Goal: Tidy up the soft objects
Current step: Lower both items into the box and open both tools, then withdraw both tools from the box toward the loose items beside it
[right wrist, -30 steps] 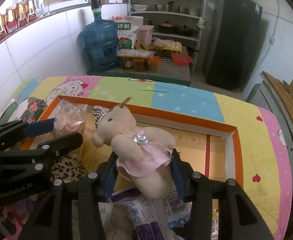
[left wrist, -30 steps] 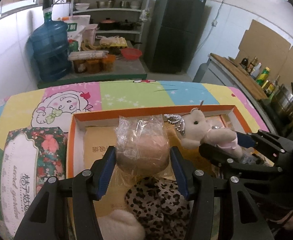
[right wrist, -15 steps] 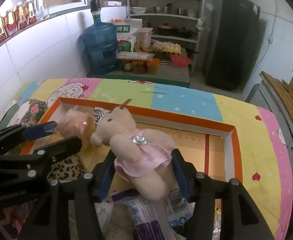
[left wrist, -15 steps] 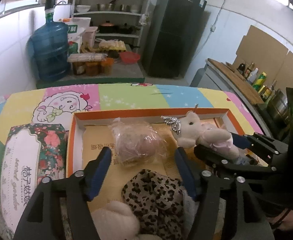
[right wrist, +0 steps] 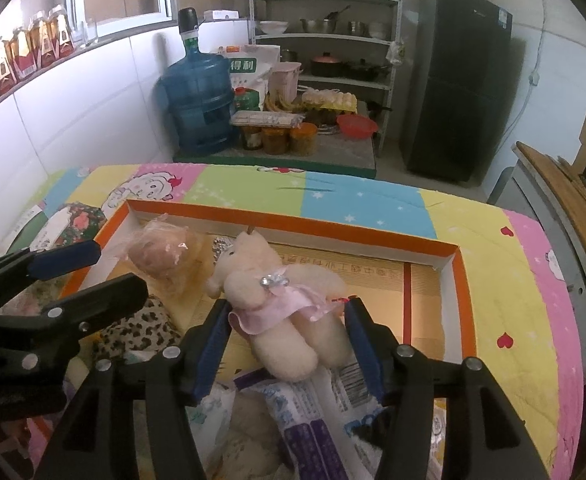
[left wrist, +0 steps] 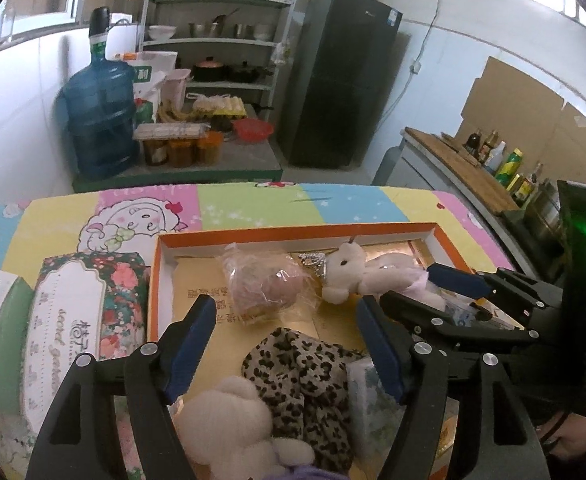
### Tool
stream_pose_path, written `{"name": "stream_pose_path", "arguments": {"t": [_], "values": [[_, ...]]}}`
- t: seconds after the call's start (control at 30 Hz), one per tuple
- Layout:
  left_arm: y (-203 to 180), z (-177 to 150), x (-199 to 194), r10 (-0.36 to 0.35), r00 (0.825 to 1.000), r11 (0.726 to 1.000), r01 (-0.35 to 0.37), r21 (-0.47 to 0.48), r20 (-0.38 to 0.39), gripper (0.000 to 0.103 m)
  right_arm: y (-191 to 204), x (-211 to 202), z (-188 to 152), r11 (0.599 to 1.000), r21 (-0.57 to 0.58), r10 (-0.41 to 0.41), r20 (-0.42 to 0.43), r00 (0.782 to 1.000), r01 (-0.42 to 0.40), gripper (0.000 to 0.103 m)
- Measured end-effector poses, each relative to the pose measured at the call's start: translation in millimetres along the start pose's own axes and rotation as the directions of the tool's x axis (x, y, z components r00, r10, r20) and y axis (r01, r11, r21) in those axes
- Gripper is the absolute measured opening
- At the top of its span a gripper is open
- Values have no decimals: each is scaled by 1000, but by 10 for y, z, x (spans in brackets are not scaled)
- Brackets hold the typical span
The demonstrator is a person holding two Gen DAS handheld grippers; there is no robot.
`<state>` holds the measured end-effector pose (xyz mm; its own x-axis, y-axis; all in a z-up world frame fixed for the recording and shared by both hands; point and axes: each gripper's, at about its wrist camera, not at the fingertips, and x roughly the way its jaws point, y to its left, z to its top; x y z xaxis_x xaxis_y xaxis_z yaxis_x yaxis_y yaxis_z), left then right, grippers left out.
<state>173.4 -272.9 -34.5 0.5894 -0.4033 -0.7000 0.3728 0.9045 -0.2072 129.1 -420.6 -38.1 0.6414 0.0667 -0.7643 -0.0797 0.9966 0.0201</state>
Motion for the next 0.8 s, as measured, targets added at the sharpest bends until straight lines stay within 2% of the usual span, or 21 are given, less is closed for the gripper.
{"name": "stream_pose_path", "arguments": {"t": [0.8], "values": [[44,-243,-617,2,997,1000,-2,3,77,74,221,-604,-188,1000,29,8,100,995,-11,59]]}}
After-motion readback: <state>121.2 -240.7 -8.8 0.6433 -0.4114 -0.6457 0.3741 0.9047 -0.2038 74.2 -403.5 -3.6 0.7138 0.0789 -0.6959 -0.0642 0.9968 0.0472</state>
